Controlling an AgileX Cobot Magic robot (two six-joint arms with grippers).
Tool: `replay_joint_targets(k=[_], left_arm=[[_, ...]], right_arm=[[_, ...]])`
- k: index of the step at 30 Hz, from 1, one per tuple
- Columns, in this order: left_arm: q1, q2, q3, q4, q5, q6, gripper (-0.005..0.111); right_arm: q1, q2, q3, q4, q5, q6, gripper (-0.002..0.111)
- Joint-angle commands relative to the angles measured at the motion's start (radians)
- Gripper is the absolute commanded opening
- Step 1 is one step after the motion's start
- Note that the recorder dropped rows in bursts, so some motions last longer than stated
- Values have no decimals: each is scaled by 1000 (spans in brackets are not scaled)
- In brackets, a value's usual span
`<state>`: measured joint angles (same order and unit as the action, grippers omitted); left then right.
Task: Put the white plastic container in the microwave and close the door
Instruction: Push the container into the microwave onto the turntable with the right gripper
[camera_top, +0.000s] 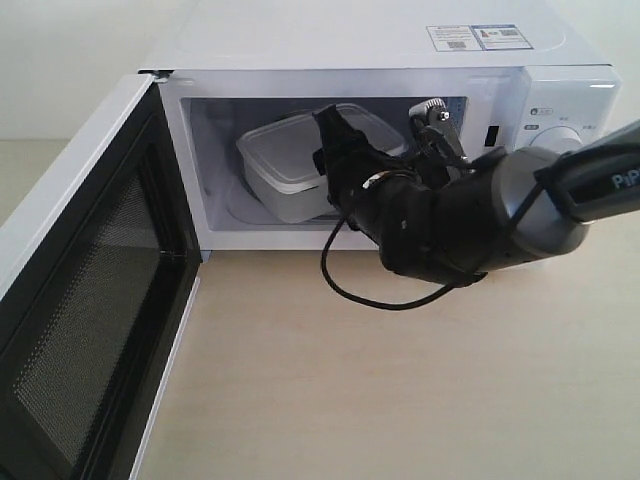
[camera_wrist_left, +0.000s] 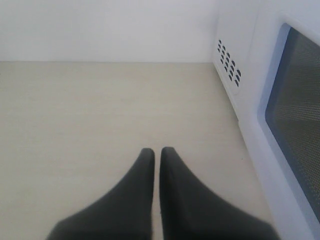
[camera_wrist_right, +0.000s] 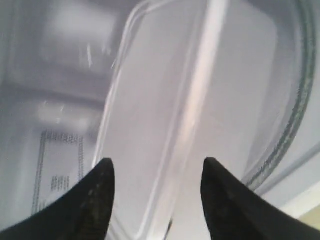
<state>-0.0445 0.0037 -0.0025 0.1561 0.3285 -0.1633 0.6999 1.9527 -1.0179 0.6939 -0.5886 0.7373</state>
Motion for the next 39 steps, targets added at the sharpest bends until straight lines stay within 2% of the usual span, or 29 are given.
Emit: replay_joint_targets(k=[1, 3, 4, 5, 6, 8, 11, 16, 29, 39], left_arm=[[3, -4, 2, -3, -13, -4, 4], [3, -4, 2, -3, -13, -4, 4], [3, -4, 2, -3, -13, -4, 4], [3, -4, 2, -3, -13, -4, 4], [3, -4, 2, -3, -13, -4, 4], [3, -4, 2, -3, -13, -4, 4], [3, -4, 2, -3, -13, -4, 4], [3, -4, 2, -3, -13, -4, 4], [3, -4, 2, -3, -13, -4, 4], [3, -4, 2, -3, -13, -4, 4]], right_arm=[[-4, -98, 142, -134, -19, -36, 51], [-4, -130, 238, -229, -55, -170, 36], [-4, -137, 267, -294, -57, -308, 16], [-4, -137, 272, -327, -57, -389, 6], [-4, -135, 273, -366, -58, -541, 1], [-4, -114, 269, -387, -123, -693, 1], [-4, -57, 241, -387, -193, -710, 1], [-4, 67, 101, -387, -193, -724, 1], [-24, 209, -108, -366, -77, -754, 1], [-30, 210, -140, -367, -29, -756, 1]])
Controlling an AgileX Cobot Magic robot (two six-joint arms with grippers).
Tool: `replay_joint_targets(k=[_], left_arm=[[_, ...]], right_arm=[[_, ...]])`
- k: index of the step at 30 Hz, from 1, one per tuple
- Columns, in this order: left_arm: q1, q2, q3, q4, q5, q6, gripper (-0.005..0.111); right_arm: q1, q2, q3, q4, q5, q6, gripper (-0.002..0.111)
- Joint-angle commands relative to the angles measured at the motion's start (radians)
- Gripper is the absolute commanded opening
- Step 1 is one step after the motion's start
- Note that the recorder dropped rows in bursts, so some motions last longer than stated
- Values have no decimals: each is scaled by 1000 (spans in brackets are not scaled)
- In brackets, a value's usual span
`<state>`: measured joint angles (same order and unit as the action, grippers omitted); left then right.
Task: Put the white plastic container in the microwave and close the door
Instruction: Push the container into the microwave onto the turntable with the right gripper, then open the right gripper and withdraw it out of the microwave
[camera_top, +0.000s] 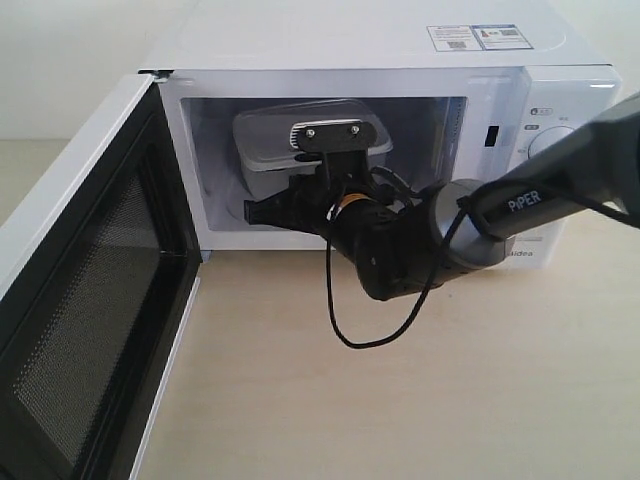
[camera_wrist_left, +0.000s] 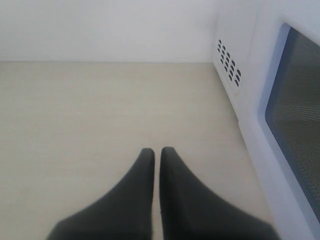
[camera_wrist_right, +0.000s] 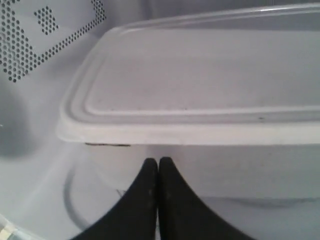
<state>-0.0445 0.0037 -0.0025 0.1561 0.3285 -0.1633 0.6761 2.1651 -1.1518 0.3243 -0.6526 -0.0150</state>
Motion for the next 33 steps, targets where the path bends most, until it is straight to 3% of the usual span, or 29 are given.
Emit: replay_joint_targets(k=[1, 7, 19, 33], left_arm=[[3, -4, 2, -3, -13, -4, 4], [3, -4, 2, -3, -13, -4, 4], [3, -4, 2, -3, -13, -4, 4], [3, -4, 2, -3, -13, -4, 4]], right_arm=[[-6, -4, -7, 3, 64, -4, 1], [0, -81, 56, 21, 160, -6, 0], [4, -496, 312, 36, 468, 3, 0], [4, -1007, 410, 30, 1138, -2, 0]])
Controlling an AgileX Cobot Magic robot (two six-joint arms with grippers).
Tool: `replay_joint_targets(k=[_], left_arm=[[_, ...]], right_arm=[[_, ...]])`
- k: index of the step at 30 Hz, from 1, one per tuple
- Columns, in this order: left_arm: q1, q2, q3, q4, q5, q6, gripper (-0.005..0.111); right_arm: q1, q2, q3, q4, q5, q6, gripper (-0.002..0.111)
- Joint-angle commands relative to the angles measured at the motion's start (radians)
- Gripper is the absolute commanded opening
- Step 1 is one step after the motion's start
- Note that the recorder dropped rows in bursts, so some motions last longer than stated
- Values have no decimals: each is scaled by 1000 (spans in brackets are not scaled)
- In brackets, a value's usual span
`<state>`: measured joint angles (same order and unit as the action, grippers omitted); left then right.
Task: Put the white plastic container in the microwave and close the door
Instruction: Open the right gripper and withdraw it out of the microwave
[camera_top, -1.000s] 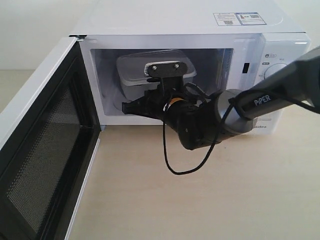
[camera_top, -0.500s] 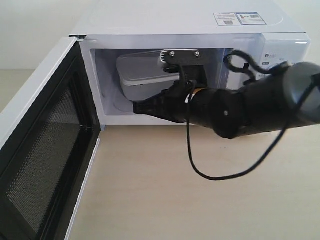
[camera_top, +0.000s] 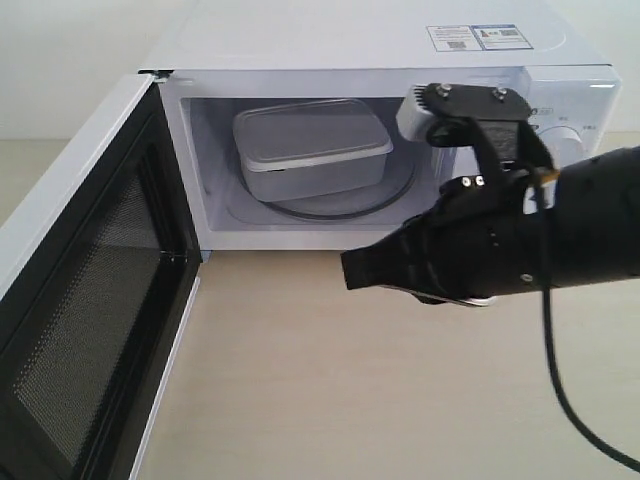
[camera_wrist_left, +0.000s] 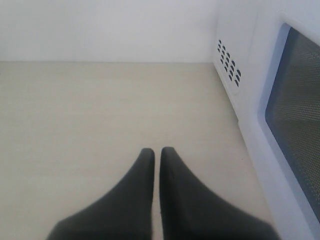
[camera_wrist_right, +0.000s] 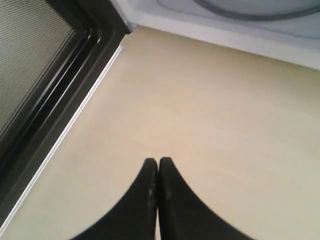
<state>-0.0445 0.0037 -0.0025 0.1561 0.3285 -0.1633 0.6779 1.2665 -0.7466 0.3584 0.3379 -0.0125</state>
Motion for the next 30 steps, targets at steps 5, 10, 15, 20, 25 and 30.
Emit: replay_joint_targets(k=[5, 10, 15, 20, 25, 30], left_arm=[[3, -4, 2, -3, -13, -4, 4], [3, -4, 2, -3, -13, -4, 4], [3, -4, 2, -3, -13, -4, 4], [3, -4, 2, -3, -13, -4, 4], [3, -4, 2, -3, -13, -4, 4], [3, -4, 2, -3, -13, -4, 4]], right_arm=[[3, -294, 5, -2, 325, -4, 0], [3, -422, 5, 28, 436, 2, 0], [3, -500, 48, 37, 481, 7, 0], [3, -503, 55, 37, 470, 7, 0], [3, -503, 55, 37, 469, 7, 0], [3, -504, 55, 3, 437, -20, 0]])
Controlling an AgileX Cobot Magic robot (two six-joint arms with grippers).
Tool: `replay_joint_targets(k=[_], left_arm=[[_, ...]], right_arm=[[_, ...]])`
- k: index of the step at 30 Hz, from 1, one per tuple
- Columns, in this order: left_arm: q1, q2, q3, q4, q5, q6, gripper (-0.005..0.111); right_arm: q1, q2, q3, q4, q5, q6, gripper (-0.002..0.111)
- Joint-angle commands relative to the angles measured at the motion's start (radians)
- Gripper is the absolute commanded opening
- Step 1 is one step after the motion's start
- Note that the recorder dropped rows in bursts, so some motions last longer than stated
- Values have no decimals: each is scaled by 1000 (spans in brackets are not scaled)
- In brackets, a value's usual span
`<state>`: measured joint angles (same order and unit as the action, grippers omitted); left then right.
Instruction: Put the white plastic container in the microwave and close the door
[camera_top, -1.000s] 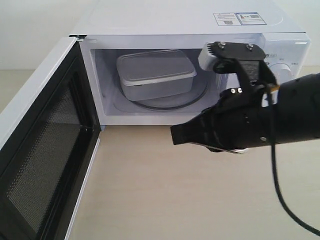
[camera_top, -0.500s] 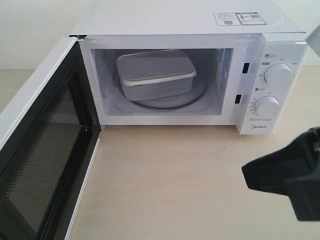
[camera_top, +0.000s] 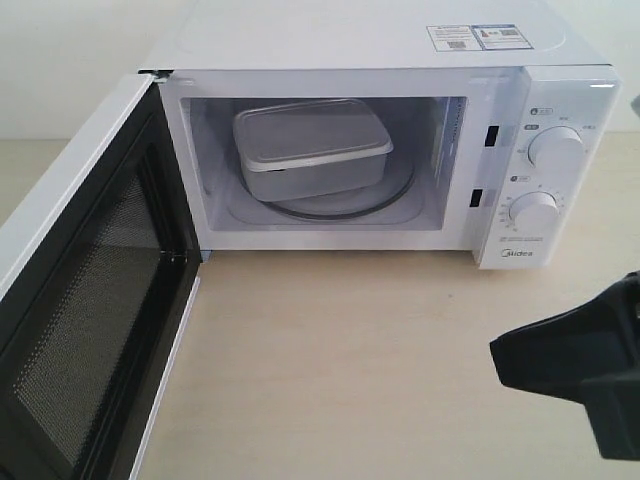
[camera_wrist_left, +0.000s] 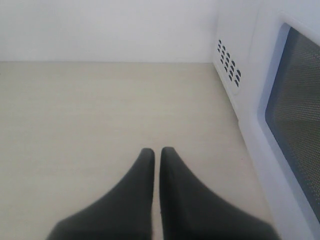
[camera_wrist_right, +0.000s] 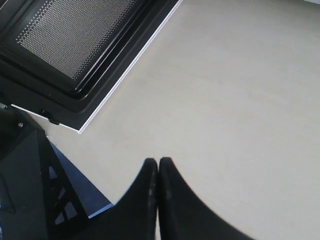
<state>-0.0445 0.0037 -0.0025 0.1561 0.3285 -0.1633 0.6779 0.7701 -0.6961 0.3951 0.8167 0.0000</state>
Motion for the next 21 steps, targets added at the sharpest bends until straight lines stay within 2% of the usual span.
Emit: replay_joint_targets(k=[1, 4, 6, 9, 17, 21], left_arm=[[3, -4, 2, -3, -13, -4, 4], [3, -4, 2, -3, -13, -4, 4], [3, -4, 2, -3, -13, -4, 4], [3, -4, 2, -3, -13, -4, 4], [3, -4, 2, -3, -13, -4, 4], [3, -4, 2, -3, -13, -4, 4]], right_arm=[[3, -23, 14, -54, -87, -36, 0], [-55, -84, 78, -54, -327, -63, 0], [-134, -154, 148, 2, -468, -61, 0], [-258, -283, 257, 25, -565, -61, 0], [-549, -651, 497, -60, -679, -102, 0], [-627, -770, 569, -62, -679, -161, 0]])
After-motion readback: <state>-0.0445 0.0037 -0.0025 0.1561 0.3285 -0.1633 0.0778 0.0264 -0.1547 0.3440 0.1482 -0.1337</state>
